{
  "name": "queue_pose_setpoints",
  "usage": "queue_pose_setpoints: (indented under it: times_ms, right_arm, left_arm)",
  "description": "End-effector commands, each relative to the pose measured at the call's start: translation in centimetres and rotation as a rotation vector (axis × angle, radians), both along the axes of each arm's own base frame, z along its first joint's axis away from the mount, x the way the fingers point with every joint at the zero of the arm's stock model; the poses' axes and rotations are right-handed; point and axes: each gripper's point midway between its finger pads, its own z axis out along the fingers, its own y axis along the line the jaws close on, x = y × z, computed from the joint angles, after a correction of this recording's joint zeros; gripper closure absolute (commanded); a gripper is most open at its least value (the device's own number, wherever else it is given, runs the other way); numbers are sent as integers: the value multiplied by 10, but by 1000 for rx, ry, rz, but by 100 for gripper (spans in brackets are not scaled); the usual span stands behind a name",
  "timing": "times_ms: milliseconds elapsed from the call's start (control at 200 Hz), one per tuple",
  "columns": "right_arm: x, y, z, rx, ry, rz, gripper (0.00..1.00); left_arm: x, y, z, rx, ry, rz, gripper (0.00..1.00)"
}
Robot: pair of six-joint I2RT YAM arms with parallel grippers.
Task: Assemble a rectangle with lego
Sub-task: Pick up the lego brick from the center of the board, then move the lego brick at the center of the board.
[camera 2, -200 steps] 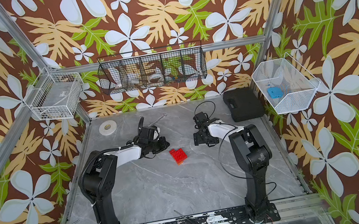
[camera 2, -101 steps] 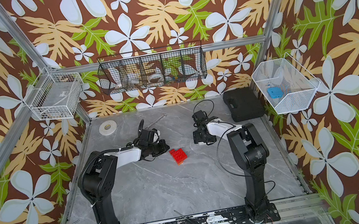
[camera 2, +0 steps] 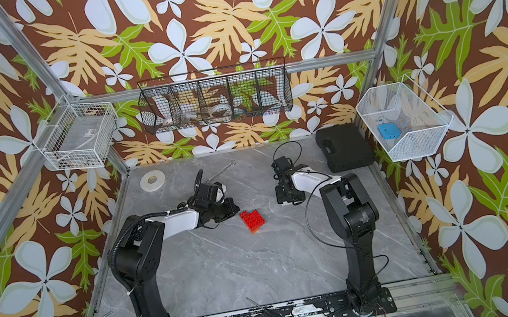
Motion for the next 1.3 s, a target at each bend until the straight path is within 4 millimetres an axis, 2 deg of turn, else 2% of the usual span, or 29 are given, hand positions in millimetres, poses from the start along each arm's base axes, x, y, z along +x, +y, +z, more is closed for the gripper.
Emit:
queue_pose_setpoints:
  times_ms: [0,115,200,380,526,671,831,1026,1291]
  right_arm:
    - [-6,-6,-1,-42,22,24,41]
    - [-3,-2,17,-73,4,75,46]
    - [0,14,35,-78,-2,142,47]
    - [6,70,79,-23,-34,274,48]
    - [5,114,90,21,-26,354,47]
    - [1,147,78,68,5,391,47]
    - [-8,166,58,53,52,432,47]
    - [-12,172,49,44,80,449,47]
    - [-20,169,41,53,94,437,47]
  left_arm:
    - [2,0,7,-2,-21,2,92]
    - [0,4,12,4,-29,11,91]
    - [-4,11,16,7,-35,25,92]
    - [-19,42,24,11,-39,97,91]
    - [-36,71,26,-4,-32,167,91]
    - [-53,91,35,-3,-52,221,91]
    - [-63,102,41,32,-72,240,90]
    - [-67,103,37,29,-69,245,90]
    - [-69,103,31,34,-59,239,90]
